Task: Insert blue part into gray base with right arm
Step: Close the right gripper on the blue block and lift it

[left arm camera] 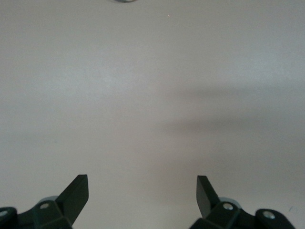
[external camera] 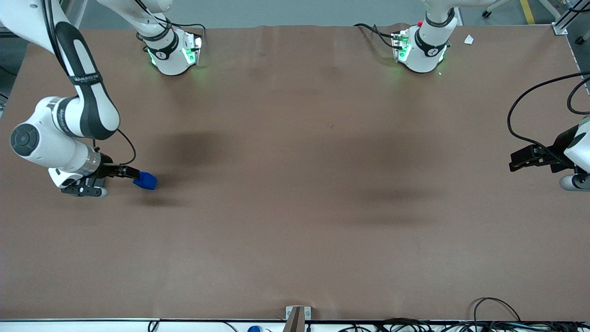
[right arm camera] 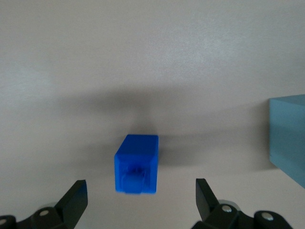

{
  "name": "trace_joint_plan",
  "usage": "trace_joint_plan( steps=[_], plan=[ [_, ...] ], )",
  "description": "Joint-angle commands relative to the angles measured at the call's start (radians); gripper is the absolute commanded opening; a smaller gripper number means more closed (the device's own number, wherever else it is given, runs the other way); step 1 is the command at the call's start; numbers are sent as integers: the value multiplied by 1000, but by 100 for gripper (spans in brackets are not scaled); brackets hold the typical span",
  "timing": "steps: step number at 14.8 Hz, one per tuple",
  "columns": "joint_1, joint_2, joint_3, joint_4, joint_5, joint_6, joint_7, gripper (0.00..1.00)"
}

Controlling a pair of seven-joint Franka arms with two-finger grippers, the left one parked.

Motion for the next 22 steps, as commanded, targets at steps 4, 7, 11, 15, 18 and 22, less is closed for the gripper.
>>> trace_joint_plan(
  steps=[4, 7, 11, 15, 18, 22],
  plan=[
    [31, 91, 0, -4, 4, 74, 137, 100],
    [33, 95, -1, -4, 2, 68, 141, 100],
    [32, 94, -3, -16, 2, 65, 141, 99],
    [33, 88, -3, -14, 2, 33, 141, 87],
    [32, 88, -3, -13, 2, 28, 141, 61],
    [25, 88, -3, -10, 1, 33, 136, 13]
  ],
)
